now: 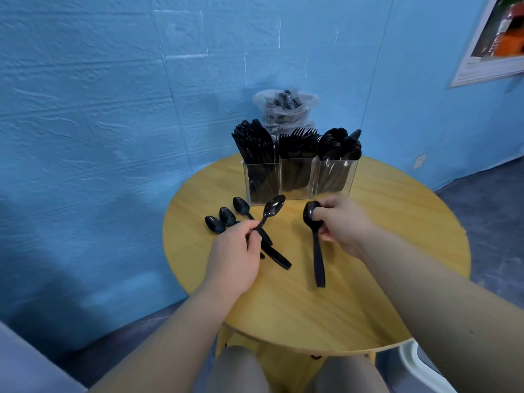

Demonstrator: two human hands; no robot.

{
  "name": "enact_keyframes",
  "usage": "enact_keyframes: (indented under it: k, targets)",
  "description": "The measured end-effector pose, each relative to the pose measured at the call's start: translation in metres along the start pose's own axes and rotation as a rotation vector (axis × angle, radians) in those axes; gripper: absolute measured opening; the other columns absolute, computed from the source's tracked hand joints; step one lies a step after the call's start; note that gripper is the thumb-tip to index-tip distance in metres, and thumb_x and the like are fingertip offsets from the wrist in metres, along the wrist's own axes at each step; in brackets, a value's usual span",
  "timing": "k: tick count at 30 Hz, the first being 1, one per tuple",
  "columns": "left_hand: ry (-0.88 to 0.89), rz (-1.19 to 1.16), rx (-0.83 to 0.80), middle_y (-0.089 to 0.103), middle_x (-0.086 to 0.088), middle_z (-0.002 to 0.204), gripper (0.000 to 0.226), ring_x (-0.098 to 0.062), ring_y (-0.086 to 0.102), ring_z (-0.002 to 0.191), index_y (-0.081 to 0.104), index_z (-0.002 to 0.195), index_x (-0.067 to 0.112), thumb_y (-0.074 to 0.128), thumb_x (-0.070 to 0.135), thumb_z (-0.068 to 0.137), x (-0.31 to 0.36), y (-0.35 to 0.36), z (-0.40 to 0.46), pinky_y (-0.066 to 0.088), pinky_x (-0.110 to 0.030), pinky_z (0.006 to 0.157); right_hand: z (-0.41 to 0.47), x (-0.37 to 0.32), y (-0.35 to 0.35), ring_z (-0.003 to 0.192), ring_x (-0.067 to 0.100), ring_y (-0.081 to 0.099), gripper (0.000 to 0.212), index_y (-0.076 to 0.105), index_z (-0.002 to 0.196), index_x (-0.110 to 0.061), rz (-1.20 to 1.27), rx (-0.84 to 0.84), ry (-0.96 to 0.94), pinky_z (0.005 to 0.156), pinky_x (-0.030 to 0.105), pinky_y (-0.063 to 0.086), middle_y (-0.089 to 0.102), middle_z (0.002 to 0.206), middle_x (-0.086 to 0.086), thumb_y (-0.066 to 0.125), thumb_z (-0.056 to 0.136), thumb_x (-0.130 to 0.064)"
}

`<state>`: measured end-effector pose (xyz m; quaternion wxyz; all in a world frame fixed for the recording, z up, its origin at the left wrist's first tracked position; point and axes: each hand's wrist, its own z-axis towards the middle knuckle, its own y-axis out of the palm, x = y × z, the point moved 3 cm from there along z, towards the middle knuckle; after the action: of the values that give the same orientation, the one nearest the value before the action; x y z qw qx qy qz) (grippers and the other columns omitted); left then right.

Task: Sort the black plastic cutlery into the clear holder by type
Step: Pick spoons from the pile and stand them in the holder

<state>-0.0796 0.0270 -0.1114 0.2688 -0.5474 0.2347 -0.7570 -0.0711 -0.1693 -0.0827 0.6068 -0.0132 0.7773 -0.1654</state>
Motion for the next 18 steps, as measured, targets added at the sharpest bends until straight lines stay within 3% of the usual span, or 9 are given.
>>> enact_keyframes:
  k: [2,6,12,15,18]
  targets:
    - [0.004,-0.014,-0.025,0.065,0.013,0.098,0.032,0.005,0.057,0.078,0.058,0.128,0.024,0.044,0.021,0.100,0.001,0.000,-0.001,0.041,-0.005,0.067,-0.007,-0.001,0.007,0.064,0.018,0.057,0.012,0.061,0.093,-0.009,0.099,-0.063,-0.019,0.057,0.025,0.049,0.064,0.088,0.016,0.055,0.088,0.000]
    - [0.026,-0.058,-0.076,0.065,0.015,0.088,0.030,-0.005,0.063,0.076,0.062,0.122,0.021,0.044,0.017,0.099,0.004,-0.001,-0.004,0.054,-0.031,0.076,-0.013,-0.004,0.022,0.063,0.019,0.065,0.010,0.056,0.090,-0.008,0.255,-0.135,-0.056,0.061,0.027,0.054,0.068,0.080,0.013,0.059,0.088,0.002]
    - [0.028,-0.150,-0.127,0.066,0.007,0.081,0.030,-0.004,0.060,0.066,0.062,0.120,0.022,0.038,0.019,0.101,0.005,0.001,-0.007,0.054,-0.031,0.070,-0.015,-0.003,0.033,0.061,0.014,0.065,0.011,0.057,0.088,-0.010,0.301,0.082,-0.137,0.060,0.025,0.052,0.065,0.078,0.009,0.065,0.086,-0.003]
    - [0.106,-0.067,-0.134,0.063,0.013,0.078,0.028,-0.004,0.060,0.077,0.061,0.119,0.022,0.039,0.021,0.101,0.010,0.000,-0.010,0.050,-0.030,0.075,-0.016,-0.002,0.038,0.063,0.014,0.063,0.014,0.056,0.091,-0.015,0.149,0.172,-0.186,0.058,0.026,0.051,0.065,0.080,0.005,0.069,0.084,-0.013]
    - [0.135,-0.040,-0.130,0.062,0.014,0.079,0.029,-0.008,0.061,0.080,0.060,0.121,0.023,0.042,0.028,0.100,0.012,-0.002,-0.009,0.051,-0.032,0.074,-0.019,-0.003,0.037,0.068,0.018,0.064,0.028,0.056,0.107,-0.021,0.013,0.244,-0.243,0.064,0.032,0.057,0.065,0.093,0.000,0.071,0.083,-0.021]
